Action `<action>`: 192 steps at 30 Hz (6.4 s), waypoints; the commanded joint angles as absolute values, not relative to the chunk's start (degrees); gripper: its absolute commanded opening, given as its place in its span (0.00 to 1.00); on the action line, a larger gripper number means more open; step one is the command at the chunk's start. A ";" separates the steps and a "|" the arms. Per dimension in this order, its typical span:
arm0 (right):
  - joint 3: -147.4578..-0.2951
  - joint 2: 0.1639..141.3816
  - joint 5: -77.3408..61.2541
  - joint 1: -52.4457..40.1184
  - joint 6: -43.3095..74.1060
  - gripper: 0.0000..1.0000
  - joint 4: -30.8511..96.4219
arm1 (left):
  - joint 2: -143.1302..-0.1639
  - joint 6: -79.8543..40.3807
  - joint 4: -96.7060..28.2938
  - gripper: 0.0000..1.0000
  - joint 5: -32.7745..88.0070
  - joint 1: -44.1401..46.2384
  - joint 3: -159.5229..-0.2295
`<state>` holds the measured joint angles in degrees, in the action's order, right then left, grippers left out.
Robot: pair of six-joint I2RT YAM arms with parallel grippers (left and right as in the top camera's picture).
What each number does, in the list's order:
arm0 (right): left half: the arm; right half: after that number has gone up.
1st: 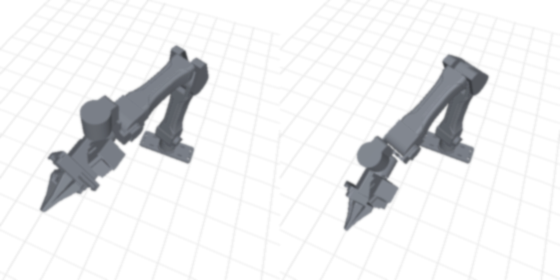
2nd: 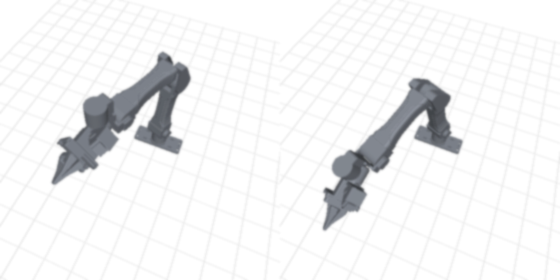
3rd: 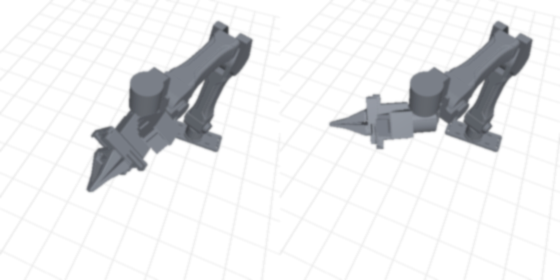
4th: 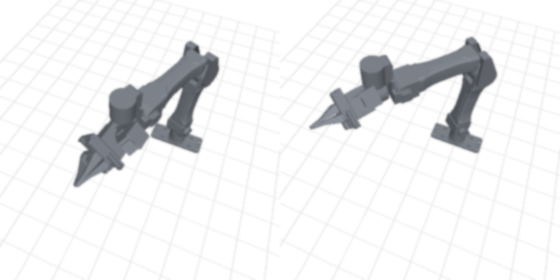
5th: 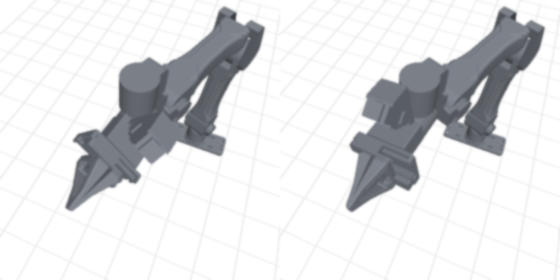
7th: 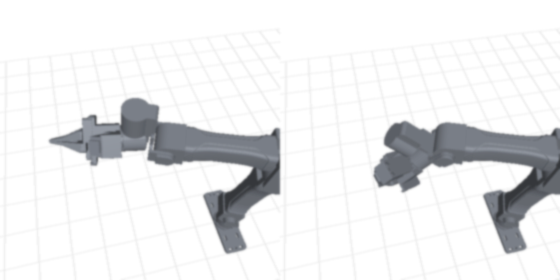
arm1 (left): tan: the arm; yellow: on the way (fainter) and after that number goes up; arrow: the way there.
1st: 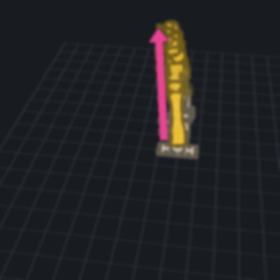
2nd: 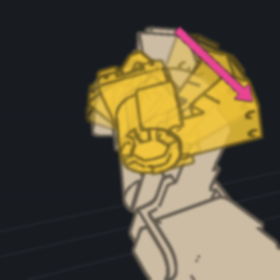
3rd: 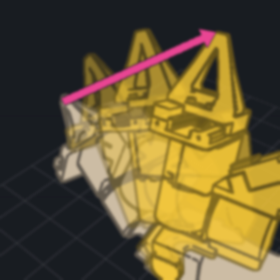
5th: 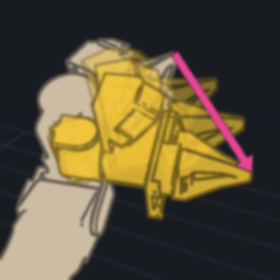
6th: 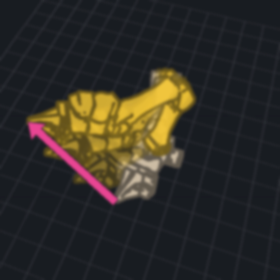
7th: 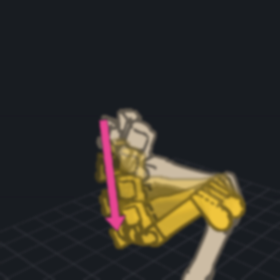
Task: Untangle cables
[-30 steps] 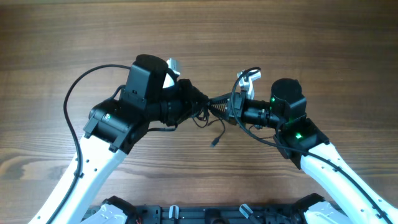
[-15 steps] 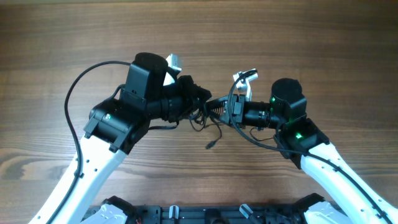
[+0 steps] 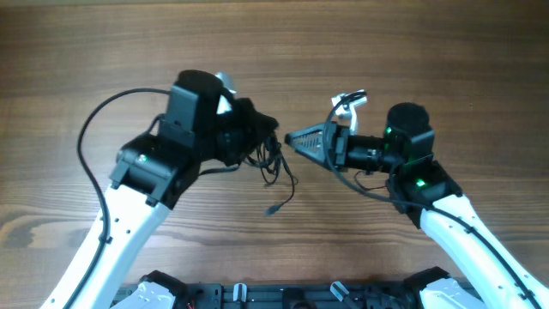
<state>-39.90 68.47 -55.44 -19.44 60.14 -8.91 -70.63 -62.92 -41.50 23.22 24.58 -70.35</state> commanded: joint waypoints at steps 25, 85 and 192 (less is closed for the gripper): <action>-40.77 68.47 -50.57 -24.95 42.17 0.94 2.63 | -80.25 -78.26 -59.86 0.12 0.12 22.15 -70.28; -72.05 108.66 -22.22 -42.17 44.97 0.43 23.20 | -88.42 -51.16 -62.87 1.00 -2.00 2.61 -67.37; -73.17 84.75 -46.54 -35.00 36.07 0.04 21.15 | -88.42 -35.20 -60.23 0.04 21.98 6.98 -67.37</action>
<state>-72.40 85.34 -40.51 -34.94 38.35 21.74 -88.12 -34.22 -60.40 22.68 7.11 -67.66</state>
